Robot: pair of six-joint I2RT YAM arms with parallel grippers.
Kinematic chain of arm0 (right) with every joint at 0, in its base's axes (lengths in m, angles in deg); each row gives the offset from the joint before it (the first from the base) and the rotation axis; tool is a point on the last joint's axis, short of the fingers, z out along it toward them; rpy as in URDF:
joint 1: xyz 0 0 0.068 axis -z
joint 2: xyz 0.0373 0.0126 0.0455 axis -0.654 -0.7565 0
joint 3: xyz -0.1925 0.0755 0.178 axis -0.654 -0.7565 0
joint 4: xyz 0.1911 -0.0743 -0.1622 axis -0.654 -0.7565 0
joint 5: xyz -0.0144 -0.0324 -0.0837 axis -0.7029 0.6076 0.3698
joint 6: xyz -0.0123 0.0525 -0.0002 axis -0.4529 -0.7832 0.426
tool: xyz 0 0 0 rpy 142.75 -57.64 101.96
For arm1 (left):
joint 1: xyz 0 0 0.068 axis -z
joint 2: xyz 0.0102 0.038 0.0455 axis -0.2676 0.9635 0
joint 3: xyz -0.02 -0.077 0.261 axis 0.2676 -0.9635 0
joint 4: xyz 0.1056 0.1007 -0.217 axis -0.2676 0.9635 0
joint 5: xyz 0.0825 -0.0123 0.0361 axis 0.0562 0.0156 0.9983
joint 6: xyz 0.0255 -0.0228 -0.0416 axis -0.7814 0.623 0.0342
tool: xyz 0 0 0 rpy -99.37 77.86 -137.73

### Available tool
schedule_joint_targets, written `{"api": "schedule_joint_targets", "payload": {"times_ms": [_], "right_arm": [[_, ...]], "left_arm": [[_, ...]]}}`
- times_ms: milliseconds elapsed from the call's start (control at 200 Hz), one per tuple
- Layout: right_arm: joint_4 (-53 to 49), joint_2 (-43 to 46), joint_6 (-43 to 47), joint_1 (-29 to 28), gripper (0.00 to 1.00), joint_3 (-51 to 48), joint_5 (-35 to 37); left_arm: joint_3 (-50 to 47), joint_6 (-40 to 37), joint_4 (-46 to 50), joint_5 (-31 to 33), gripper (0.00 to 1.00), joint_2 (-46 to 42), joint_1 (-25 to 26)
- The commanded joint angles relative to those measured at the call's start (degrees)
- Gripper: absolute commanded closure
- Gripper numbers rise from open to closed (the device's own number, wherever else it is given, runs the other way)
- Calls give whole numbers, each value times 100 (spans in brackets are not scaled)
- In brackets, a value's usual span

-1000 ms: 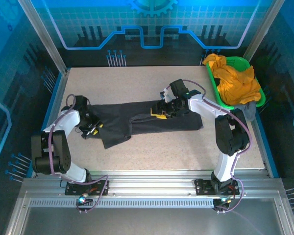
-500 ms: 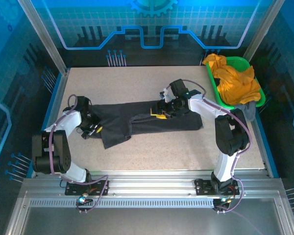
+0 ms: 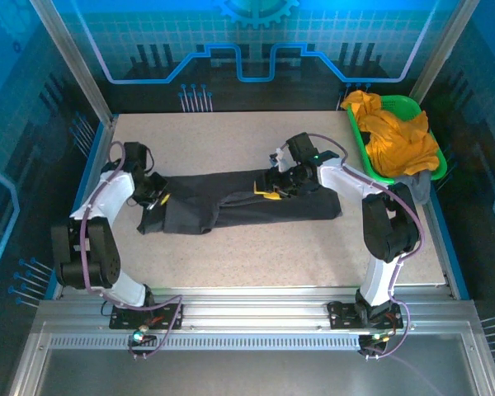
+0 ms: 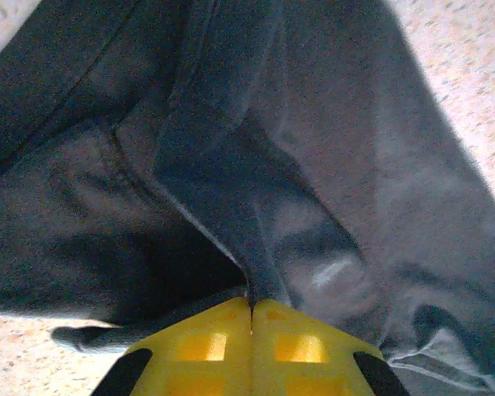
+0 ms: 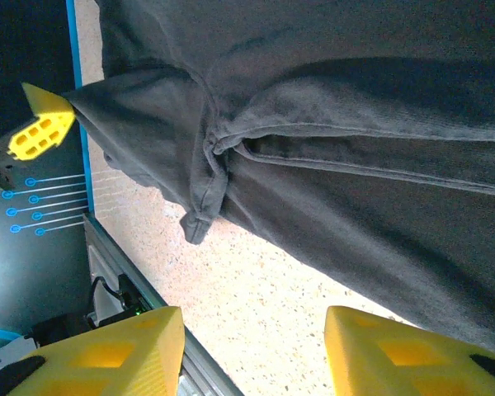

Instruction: Fold and stack the t-shirts

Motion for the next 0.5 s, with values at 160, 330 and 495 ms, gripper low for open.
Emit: {"api": "schedule_joint_targets", "payload": {"times_ms": [160,330,495], "right_arm": [[-45,114,73,114,50,-80,-67],[-24,200,67,162,50,-193,-58],[-59,231,73,198,50,-224,-25]], "left_arm": [[990,31,710,11,100,793,20],[1275,-82,694,120,100,1103,-82],[1689,-322,786,331,100,1452,-198]]}}
